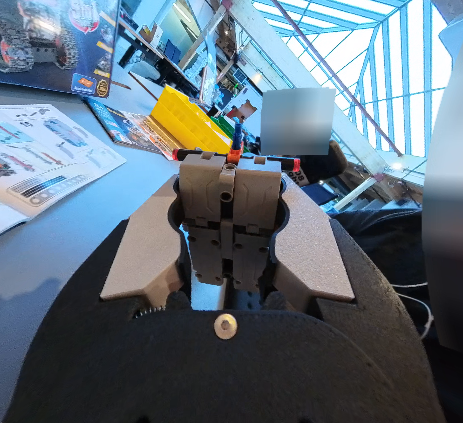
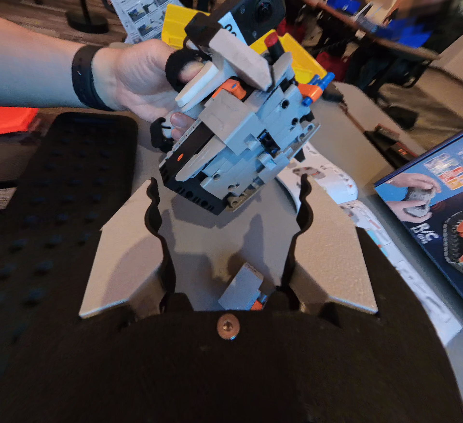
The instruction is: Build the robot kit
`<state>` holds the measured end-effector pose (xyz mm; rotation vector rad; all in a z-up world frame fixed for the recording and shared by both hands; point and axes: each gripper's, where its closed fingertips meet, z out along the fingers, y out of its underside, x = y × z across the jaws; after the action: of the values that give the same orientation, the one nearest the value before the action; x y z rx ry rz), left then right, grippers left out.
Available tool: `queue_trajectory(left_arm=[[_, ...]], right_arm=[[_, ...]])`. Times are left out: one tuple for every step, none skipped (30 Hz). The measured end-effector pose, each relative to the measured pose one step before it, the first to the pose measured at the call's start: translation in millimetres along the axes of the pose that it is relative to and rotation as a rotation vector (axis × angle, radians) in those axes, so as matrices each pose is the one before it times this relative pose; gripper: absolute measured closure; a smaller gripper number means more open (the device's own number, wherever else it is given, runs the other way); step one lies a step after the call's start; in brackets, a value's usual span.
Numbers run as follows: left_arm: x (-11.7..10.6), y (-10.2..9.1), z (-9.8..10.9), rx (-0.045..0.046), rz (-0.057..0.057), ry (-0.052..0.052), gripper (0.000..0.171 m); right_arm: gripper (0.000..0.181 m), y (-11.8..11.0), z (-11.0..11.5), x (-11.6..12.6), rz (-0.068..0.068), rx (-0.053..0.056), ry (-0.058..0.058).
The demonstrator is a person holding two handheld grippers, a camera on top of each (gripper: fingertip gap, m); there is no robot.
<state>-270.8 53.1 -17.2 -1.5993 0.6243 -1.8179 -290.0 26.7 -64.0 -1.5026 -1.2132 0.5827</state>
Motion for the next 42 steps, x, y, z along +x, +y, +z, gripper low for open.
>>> queue_trajectory(left_arm=[[5.55,-0.04,2.63,-0.01196,0.0058,0.0004,0.101],[6.77,-0.61,2.25,-0.00594,0.0074,0.0126,0.101],[7.00,-1.38,1.92,0.00292,0.0091,0.0183,0.101],[6.03,-0.92,1.76,0.00088,-0.0019,0.0192,0.101],[4.55,-0.55,1.45,-0.00052,-0.0076,0.0159,0.100],[4.48,-1.17,0.99,0.00380,-0.0002,0.0180,0.101],[3.65,-0.86,0.64,0.00080,-0.0082,0.0172,0.100],[2.29,-0.54,0.74,0.00007,-0.0158,0.0141,0.100],[2.26,-0.70,0.80,0.00496,-0.0125,0.0152,0.100],[2.07,-0.63,0.73,0.00631,-0.0130,0.0175,0.100],[1.42,-0.26,0.59,0.00312,-0.0200,0.0163,0.100],[1.17,-0.15,0.51,0.00406,-0.0183,0.0143,0.100],[1.21,-0.29,0.70,0.00556,-0.0135,0.0138,0.100],[0.39,0.19,0.58,0.00127,-0.0118,0.0070,0.100],[-0.04,0.78,0.66,-0.00398,-0.0019,-0.0019,0.100],[-0.14,0.99,0.71,-0.00898,0.0155,-0.0107,0.100],[-0.29,1.04,0.58,-0.01190,0.0242,-0.0183,0.101],[-0.19,1.43,0.72,-0.01610,0.0271,-0.0226,0.101],[0.20,1.20,0.47,-0.01733,0.0307,-0.0228,0.100],[0.60,0.97,0.20,-0.01477,0.0307,-0.0210,0.101],[0.70,0.72,0.25,-0.01117,0.0227,-0.0178,0.101],[1.17,0.05,0.01,-0.00300,0.0122,-0.0102,0.101],[1.66,-0.55,-0.27,0.00580,0.0034,-0.0001,0.101],[1.48,-0.83,-0.67,0.01022,-0.0093,0.0062,0.101],[1.32,-0.40,-0.75,0.01106,-0.0202,0.0125,0.100],[1.47,0.17,-0.76,0.00970,-0.0296,0.0187,0.100],[0.43,-0.41,-0.86,0.01843,-0.0357,0.0172,0.100],[-0.56,-1.08,-1.00,0.02776,-0.0382,0.0142,0.100],[-0.39,-0.40,-0.68,0.02646,-0.0385,0.0199,0.100],[0.32,1.03,-0.31,0.01500,-0.0352,0.0262,0.100],[-0.82,2.45,0.12,0.00308,-0.0269,0.0168,0.100],[-2.28,3.01,0.52,-0.00275,-0.0111,0.0003,0.100],[-1.76,2.86,1.01,-0.00289,0.0037,-0.0041,0.100],[-0.24,2.15,1.41,-0.00164,0.0058,0.0003,0.100],[0.56,2.37,1.65,-0.00786,0.0065,0.0004,0.100],[1.45,2.32,1.88,-0.00977,0.0083,0.0028,0.100],[1.68,1.77,2.01,-0.00809,0.0069,0.0024,0.100],[2.48,1.72,2.07,-0.00765,0.0070,0.0050,0.100],[2.31,1.28,2.09,-0.00609,0.0125,0.0025,0.100],[2.25,0.27,1.54,-0.00285,0.0083,0.0026,0.100],[2.40,0.11,0.97,-0.00366,0.0046,0.0048,0.100],[1.69,1.25,0.85,-0.00966,0.0060,0.0025,0.100]], right_arm=[[0.070,-3.29,-1.57,-0.32,-0.0348,0.0161,0.0306],[0.071,-4.65,-2.13,0.84,-0.0425,0.0192,0.0366],[0.071,-6.73,-2.66,-0.92,-0.0400,0.0289,0.0243],[0.076,-7.62,-2.77,-3.47,-0.0325,0.0318,0.0043],[0.081,-5.98,-2.37,-3.12,-0.0313,0.0223,0.0050],[0.081,-3.75,-1.69,0.19,-0.0178,0.0136,0.0204],[0.082,-2.30,-1.54,0.57,-0.0074,0.0120,0.0149],[0.084,-2.85,-1.63,0.33,-0.0056,0.0170,0.0088],[0.084,-2.53,-1.35,0.25,0.0041,0.0143,0.0059],[0.084,-2.55,-1.18,0.18,0.0087,0.0107,0.0043],[0.084,-2.34,-1.06,0.06,0.0038,0.0071,0.0045],[0.084,-1.65,-1.16,0.08,0.0061,0.0021,0.0023],[0.084,-1.61,-1.01,0.04,0.0090,0.0042,0.0001],[0.084,-1.26,-1.00,-0.09,0.0078,0.0054,-0.0010],[0.084,-0.20,-0.96,-0.03,0.0040,0.0026,-0.0011],[0.084,0.66,-0.72,-0.22,-0.0031,0.0021,-0.0015],[0.085,1.36,-0.40,-0.18,-0.0120,-0.0005,0.0004],[0.085,1.57,-0.27,-0.27,-0.0173,-0.0022,0.0019],[0.085,1.39,0.02,-0.39,-0.0190,-0.0027,0.0030],[0.085,1.09,0.24,-0.42,-0.0178,-0.0019,0.0038],[0.085,0.46,0.22,-0.38,-0.0181,0.0008,0.0041],[0.084,-0.63,-0.04,-0.05,-0.0172,0.0060,0.0058],[0.084,-1.81,-0.38,0.23,-0.0103,0.0095,0.0058],[0.081,-2.71,-0.49,1.10,-0.0059,0.0109,0.0084],[0.077,-3.17,-0.53,2.29,-0.0086,0.0087,0.0118],[0.070,-2.10,-0.62,1.93,-0.0110,-0.0024,0.0011],[0.065,-1.82,-0.52,0.64,-0.0095,-0.0037,-0.0151],[0.062,-0.51,-0.51,1.05,-0.0120,-0.0082,-0.0156],[0.057,1.40,-0.05,1.11,-0.0161,-0.0109,-0.0159],[0.054,1.55,-0.01,-1.32,-0.0241,-0.0085,-0.0318],[0.052,1.15,-0.13,0.41,-0.0345,-0.0074,-0.0210],[0.049,-0.68,0.01,2.37,-0.0400,-0.0018,-0.0090],[0.045,-1.51,0.37,1.98,-0.0415,-0.0024,-0.0110],[0.039,-0.33,1.42,-0.91,-0.0377,-0.0138,-0.0264],[0.035,-0.89,1.65,-1.53,-0.0274,-0.0121,-0.0257],[0.031,-0.31,1.54,-1.89,-0.0214,-0.0139,-0.0258],[0.031,0.13,1.25,-2.79,-0.0131,-0.0127,-0.0304],[0.031,0.17,0.98,-2.71,-0.0072,-0.0105,-0.0268],[0.031,-0.78,0.31,-1.69,-0.0077,-0.0026,-0.0160],[0.032,-2.46,-0.59,-1.16,-0.0160,0.0086,-0.0041],[0.036,-3.59,-1.21,-1.18,-0.0226,0.0145,0.0035],[0.035,-2.84,-0.93,-0.04,-0.0171,0.0091,0.0107]])
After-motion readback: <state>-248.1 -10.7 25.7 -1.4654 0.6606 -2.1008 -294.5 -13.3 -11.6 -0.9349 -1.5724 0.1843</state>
